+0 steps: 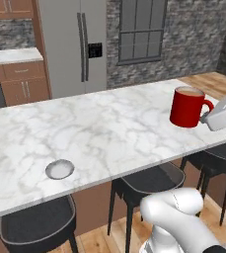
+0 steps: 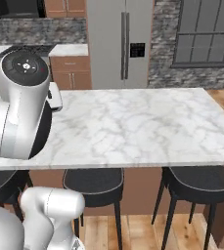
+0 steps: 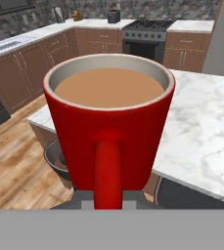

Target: Pick the cup of tea, navigate to the dining table, and place it on the saucer.

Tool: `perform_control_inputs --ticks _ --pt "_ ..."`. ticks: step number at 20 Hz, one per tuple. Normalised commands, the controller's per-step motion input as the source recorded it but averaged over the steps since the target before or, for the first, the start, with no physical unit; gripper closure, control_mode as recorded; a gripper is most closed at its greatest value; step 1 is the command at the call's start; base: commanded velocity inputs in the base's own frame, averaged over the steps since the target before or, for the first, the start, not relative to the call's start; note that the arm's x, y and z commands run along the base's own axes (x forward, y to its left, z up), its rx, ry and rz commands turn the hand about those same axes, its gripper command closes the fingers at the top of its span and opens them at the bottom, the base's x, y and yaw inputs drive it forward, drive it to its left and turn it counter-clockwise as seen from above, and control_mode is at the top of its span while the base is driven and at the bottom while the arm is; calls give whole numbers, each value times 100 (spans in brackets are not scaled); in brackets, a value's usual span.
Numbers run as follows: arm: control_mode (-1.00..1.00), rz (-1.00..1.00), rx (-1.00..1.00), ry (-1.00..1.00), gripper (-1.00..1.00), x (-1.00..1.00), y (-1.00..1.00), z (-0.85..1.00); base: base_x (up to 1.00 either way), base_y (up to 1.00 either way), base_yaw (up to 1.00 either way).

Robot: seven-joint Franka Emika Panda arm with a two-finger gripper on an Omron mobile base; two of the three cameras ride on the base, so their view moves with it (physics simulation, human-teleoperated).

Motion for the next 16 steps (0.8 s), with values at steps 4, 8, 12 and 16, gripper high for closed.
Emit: perform_control_inputs --ticks 4,8,12,16 --pt "100 0 0 0 100 0 0 0 78 -3 29" --pt "100 0 0 0 100 0 0 0 47 8 15" --pt "100 0 0 0 100 0 0 0 45 3 7" --pt "100 0 0 0 100 0 0 0 5 0 1"
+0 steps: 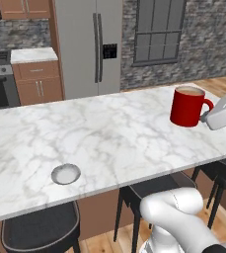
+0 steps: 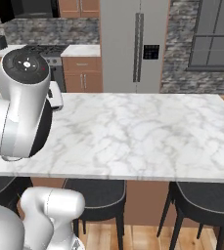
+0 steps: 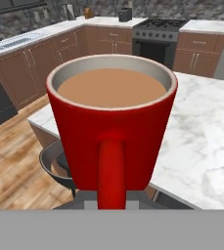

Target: Pick the cup of tea, navigate to the dining table, and place it on the saucer.

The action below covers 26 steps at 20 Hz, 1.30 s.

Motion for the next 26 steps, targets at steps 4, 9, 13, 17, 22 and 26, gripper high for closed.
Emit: perform_control_inputs --ticks 4,9,13,17,22,26 --pt "100 0 0 0 100 0 0 0 0 0 0" --pt "100 0 0 0 100 0 0 0 0 0 0" --pt "100 0 0 0 100 0 0 0 0 0 0" --pt "100 0 0 0 100 0 0 0 0 0 0" --pt "100 0 0 0 100 0 0 0 0 1 1" --pt "-100 3 -1 0 100 10 1 -4 3 1 0"
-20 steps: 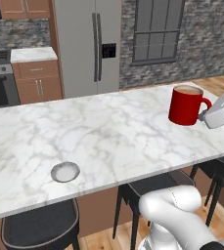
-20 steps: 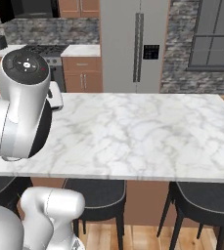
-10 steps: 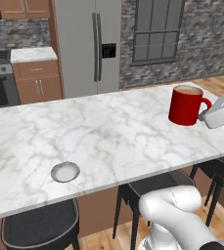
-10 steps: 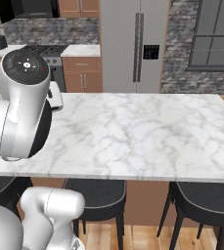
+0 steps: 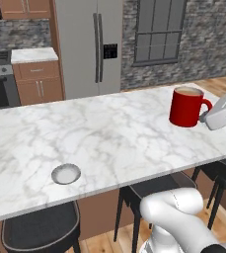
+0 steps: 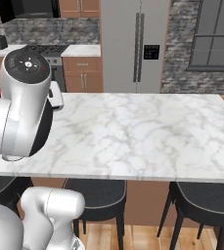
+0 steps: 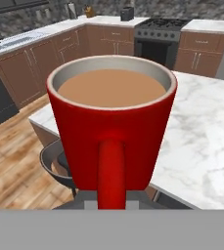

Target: Pick the cup of tea, navigate to the dining table, and place it on the saucer.

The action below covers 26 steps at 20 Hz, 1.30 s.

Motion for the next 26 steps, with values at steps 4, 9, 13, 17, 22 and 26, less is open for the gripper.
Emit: perform_control_inputs --ticks 4,9,13,17,22,26 --pt "-100 23 -5 1 100 63 22 -20 0 0 0" --pt "-100 45 -5 1 100 65 38 -39 0 0 0" --pt "-100 53 -2 -1 100 33 52 -59 0 0 0" --pt "-100 38 0 -5 100 0 56 -63 0 0 0" --pt "-100 7 0 0 100 2 59 -64 0 0 0" --pt "-100 0 0 0 100 21 68 -64 0 0 0"
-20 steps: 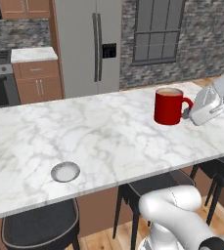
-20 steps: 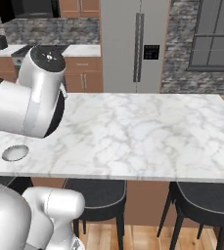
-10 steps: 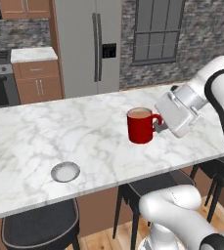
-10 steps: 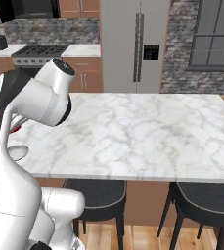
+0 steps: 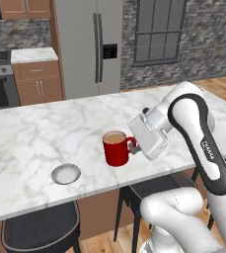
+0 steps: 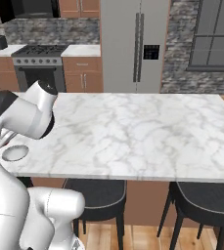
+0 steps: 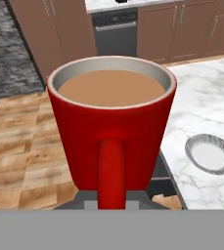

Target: Pick the cup of tea, navigate to the dining table, and place it on the saucer.

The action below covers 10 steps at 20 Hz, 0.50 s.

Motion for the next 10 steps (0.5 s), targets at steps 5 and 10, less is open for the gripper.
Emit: perform_control_inputs --ticks 5,10 --pt "-100 0 0 0 100 33 37 -53 0 0 0" --pt "-100 3 0 1 100 53 29 -43 0 0 0"
